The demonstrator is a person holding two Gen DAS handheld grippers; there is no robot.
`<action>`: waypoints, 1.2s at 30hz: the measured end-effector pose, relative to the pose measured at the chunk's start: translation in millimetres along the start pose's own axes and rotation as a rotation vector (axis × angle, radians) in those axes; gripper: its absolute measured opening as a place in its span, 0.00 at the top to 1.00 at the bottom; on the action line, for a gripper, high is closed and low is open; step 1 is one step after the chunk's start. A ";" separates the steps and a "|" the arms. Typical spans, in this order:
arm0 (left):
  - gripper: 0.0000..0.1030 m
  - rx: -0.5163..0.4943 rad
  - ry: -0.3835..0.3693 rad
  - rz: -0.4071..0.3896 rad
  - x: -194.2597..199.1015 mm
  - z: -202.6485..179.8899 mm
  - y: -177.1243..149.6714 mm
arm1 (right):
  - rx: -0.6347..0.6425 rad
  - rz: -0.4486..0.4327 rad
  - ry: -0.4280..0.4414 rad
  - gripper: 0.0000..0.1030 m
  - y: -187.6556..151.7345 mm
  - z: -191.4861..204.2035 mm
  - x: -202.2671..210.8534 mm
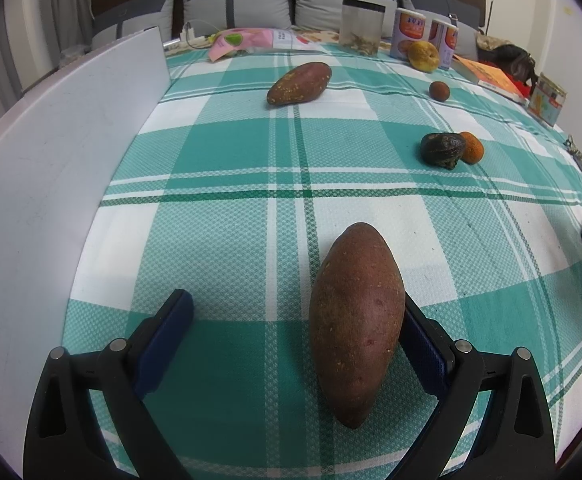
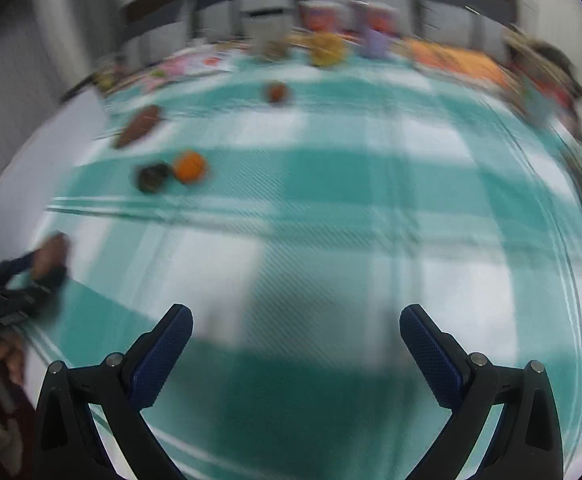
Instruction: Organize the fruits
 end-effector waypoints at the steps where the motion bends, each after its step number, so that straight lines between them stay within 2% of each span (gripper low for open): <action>1: 0.04 0.001 0.000 0.000 0.4 0.0 -0.1 | 0.046 -0.005 0.031 0.00 13.0 14.0 -1.9; 4: 0.04 0.001 0.000 0.000 0.3 0.1 -0.1 | 0.229 -0.010 0.165 0.01 56.5 73.3 -11.4; 6: 0.04 0.001 0.000 0.000 0.2 0.1 -0.2 | 0.343 0.022 0.209 0.05 75.4 108.5 -26.8; 9: 0.04 0.001 0.000 0.000 0.2 0.0 -0.2 | 0.469 0.130 0.213 0.22 85.6 140.8 -64.8; 11: 0.04 0.001 0.000 -0.001 0.2 0.0 -0.3 | 0.546 0.227 0.164 0.33 80.0 147.5 -94.4; 13: 0.04 0.001 0.000 -0.001 0.2 0.0 -0.4 | 0.599 0.276 0.084 0.44 75.3 141.2 -111.6; 14: 0.04 0.001 -0.001 -0.001 0.1 0.0 -0.5 | 0.589 0.273 0.097 0.61 76.2 141.2 -112.1; 18: 0.04 0.000 -0.002 0.001 0.2 -1.3 0.3 | 0.503 0.262 0.113 0.60 78.5 132.9 -99.7; 23: 0.04 -0.002 -0.007 0.008 0.3 -2.7 0.3 | 0.309 0.272 0.249 0.60 60.8 123.3 -50.7; 26: 0.04 -0.002 -0.001 0.008 -0.7 -2.6 0.1 | 0.253 0.257 0.226 0.60 32.4 107.9 -31.6; 29: 0.03 -0.001 0.003 0.006 -1.2 -2.7 -0.1 | 0.261 0.205 0.122 0.60 4.4 89.3 -26.6; 31: 0.03 -0.002 0.003 0.006 -1.1 -2.8 -0.3 | 0.229 0.180 0.110 0.60 -6.2 83.1 -24.5; 33: 0.03 -0.002 0.004 0.006 -1.1 -2.5 -0.5 | 0.194 0.156 0.108 0.57 -12.6 77.7 -23.5; 34: 0.03 -0.002 0.004 0.006 -1.2 -2.4 -0.5 | 0.183 0.153 0.109 0.48 -14.5 74.7 -22.2; 35: 0.03 -0.002 0.004 0.006 -1.4 -2.5 -0.4 | 0.168 0.153 0.106 0.35 -17.4 71.8 -22.2; 36: 0.03 -0.002 0.004 0.007 -1.5 -2.1 -0.6 | 0.158 0.155 0.104 0.31 -20.3 69.8 -21.9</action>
Point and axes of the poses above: each gripper's, at about its wrist camera, not at the fingertips, and x roughly against the way its jaws point, z to its left, y to its top, the point moved 9 cm from there along -x, roughly the way its jaws point, and after that the axes turned 1 degree about -x, right-handed, at the moved point
